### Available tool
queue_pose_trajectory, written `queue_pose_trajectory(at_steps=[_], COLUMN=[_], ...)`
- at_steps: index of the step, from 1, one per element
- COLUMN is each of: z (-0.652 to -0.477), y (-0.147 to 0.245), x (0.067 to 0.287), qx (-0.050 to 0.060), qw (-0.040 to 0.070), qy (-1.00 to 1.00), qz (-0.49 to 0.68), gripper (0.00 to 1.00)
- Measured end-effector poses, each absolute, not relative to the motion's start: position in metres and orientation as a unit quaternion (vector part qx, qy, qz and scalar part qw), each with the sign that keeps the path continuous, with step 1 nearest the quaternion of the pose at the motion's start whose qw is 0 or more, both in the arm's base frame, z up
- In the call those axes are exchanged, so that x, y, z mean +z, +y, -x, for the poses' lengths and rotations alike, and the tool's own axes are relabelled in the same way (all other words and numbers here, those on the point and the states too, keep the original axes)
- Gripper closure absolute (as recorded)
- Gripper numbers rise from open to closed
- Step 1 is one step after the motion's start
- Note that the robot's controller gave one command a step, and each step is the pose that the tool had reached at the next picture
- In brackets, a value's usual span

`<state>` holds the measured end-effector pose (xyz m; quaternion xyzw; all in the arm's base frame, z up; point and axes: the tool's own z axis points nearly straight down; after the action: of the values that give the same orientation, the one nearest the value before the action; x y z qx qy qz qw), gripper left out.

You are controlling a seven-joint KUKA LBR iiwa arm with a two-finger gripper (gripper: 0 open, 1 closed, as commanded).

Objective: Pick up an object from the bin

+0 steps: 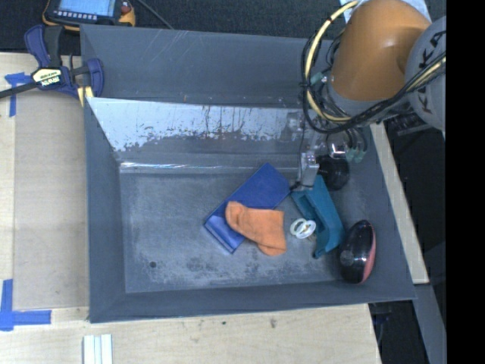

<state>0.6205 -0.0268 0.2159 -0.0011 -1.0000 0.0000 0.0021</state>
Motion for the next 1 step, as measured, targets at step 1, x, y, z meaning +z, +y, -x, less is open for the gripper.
queue_pose_trajectory(at_steps=[1], z=[-0.6215], y=[-0.0268], x=[0.2212], qx=[0.000], qw=[-0.002], qy=[-1.000], qz=[0.001], gripper=[0.00])
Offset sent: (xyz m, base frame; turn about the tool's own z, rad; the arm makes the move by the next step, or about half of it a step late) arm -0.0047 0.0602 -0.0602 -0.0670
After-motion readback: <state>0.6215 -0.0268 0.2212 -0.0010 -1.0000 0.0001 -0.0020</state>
